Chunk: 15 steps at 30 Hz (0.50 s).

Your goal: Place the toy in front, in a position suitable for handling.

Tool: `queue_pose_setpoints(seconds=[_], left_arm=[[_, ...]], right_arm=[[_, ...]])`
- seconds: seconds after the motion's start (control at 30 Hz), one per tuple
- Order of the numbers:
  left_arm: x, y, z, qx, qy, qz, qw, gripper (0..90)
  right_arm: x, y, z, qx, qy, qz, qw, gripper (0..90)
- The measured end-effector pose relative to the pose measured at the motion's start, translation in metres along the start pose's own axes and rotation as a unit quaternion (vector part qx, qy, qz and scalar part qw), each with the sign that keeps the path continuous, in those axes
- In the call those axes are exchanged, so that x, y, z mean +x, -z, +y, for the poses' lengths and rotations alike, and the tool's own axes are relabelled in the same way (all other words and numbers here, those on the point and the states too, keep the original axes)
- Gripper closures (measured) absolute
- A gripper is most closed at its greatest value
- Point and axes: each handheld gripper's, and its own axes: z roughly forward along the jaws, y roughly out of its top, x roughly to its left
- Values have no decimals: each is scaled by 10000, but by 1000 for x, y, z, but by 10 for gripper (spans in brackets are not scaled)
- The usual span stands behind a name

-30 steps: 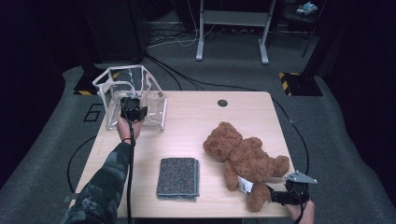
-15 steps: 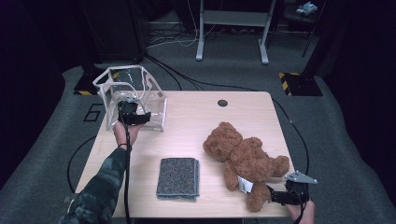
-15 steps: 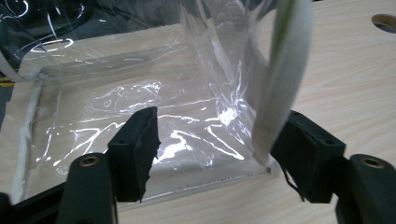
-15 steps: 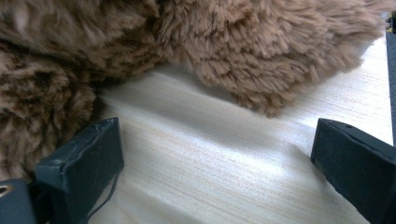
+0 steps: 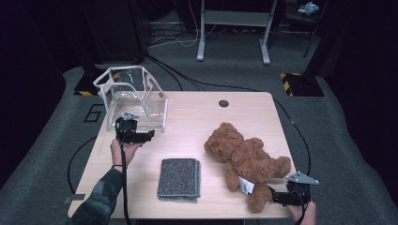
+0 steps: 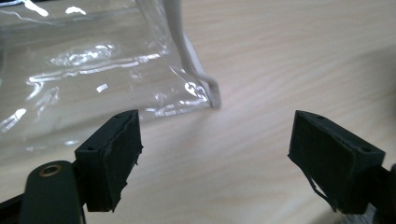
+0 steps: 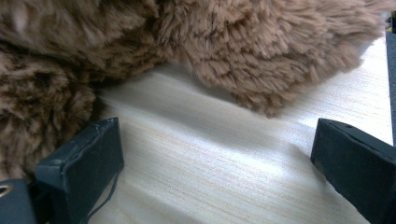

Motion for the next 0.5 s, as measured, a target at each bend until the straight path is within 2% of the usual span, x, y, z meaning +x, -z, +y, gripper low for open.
queue_pose_setpoints(seconds=[0.07,0.13,0.17,0.23,0.27,0.3,0.33,0.5], left_arm=[[-9,5,-13,104,-139,-95,9998,142],[-12,6,-17,169,-176,-161,9996,137],[-15,8,-21,255,-269,-210,9991,116],[-21,13,-27,277,-330,-281,9987,116],[-29,17,-33,227,-349,-287,9987,106],[-29,17,-33,227,-349,-287,9987,99],[-33,19,-36,333,-517,-320,9976,99],[-53,21,-46,393,-591,-552,9960,69]], right_arm=[[0,0,0,-2,1,-3,10000,17],[0,0,0,1,-12,-10,10000,17],[1,0,0,3,-23,-25,10000,17],[1,0,0,3,-28,-37,10000,17],[1,0,0,4,-40,-48,10000,18],[1,0,0,4,-40,-48,10000,18],[1,0,0,2,-36,-48,10000,18],[1,0,0,6,-39,-43,10000,19]])
